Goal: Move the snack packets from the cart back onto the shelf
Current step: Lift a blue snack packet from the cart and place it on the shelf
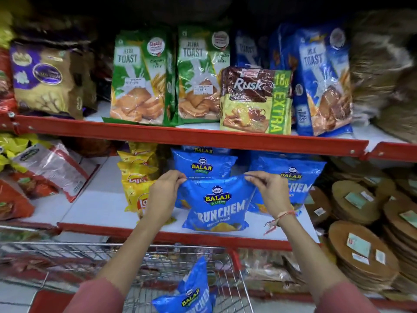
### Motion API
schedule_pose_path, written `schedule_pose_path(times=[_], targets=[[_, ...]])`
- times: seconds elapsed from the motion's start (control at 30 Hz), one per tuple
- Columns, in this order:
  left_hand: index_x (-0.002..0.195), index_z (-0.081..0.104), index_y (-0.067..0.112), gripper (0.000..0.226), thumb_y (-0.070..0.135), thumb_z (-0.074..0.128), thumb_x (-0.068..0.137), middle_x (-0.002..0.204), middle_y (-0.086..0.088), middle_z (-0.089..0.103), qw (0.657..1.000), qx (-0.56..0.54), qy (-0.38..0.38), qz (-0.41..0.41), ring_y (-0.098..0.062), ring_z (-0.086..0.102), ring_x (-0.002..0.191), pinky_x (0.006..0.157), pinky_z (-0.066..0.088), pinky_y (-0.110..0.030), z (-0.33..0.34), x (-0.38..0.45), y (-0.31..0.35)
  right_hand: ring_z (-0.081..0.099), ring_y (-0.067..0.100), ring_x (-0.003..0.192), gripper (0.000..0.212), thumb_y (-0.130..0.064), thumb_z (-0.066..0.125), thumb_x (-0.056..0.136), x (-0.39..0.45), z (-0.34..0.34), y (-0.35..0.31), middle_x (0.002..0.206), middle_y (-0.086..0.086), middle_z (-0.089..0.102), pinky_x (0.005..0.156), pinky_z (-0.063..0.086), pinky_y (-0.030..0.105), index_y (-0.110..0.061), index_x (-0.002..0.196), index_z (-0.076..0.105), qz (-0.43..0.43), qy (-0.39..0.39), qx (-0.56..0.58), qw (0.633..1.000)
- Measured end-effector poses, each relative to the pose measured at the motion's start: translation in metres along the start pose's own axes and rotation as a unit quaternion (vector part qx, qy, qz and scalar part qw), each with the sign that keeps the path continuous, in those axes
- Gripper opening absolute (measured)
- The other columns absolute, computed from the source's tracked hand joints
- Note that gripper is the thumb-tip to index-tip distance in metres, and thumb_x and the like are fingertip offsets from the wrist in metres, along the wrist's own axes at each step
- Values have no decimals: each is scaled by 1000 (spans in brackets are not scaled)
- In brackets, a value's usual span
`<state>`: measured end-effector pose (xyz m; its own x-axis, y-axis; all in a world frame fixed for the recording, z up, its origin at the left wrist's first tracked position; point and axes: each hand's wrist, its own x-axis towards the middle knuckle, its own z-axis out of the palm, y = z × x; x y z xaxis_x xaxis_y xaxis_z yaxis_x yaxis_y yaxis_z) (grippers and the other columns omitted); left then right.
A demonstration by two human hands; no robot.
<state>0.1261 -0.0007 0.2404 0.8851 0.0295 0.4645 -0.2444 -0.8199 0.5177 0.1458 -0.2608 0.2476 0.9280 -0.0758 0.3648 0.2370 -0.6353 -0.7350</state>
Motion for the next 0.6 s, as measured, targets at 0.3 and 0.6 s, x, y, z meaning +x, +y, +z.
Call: schedule_pose_path(times=[0.3,0.6], targets=[[121,56,4,31,13,58,91,127,-12,61,1000,-7,-15,20,-25,56,119,101,47,-37,11,-35,-10,49,19,128,45,-23,64,90,-42,34,14,137,8,55,109,41,35,-12,131,52,-88,79,-89,989],[109,65,2,35,29,48,94,111,-13,69,994,-20,-108,24,-13,53,109,102,39,-26,40,-160,-71,60,17,88,19,-10,77,78,-140,123,38,90,4,71,86,49,26,-9,95,70,-339,-73,-171,922]])
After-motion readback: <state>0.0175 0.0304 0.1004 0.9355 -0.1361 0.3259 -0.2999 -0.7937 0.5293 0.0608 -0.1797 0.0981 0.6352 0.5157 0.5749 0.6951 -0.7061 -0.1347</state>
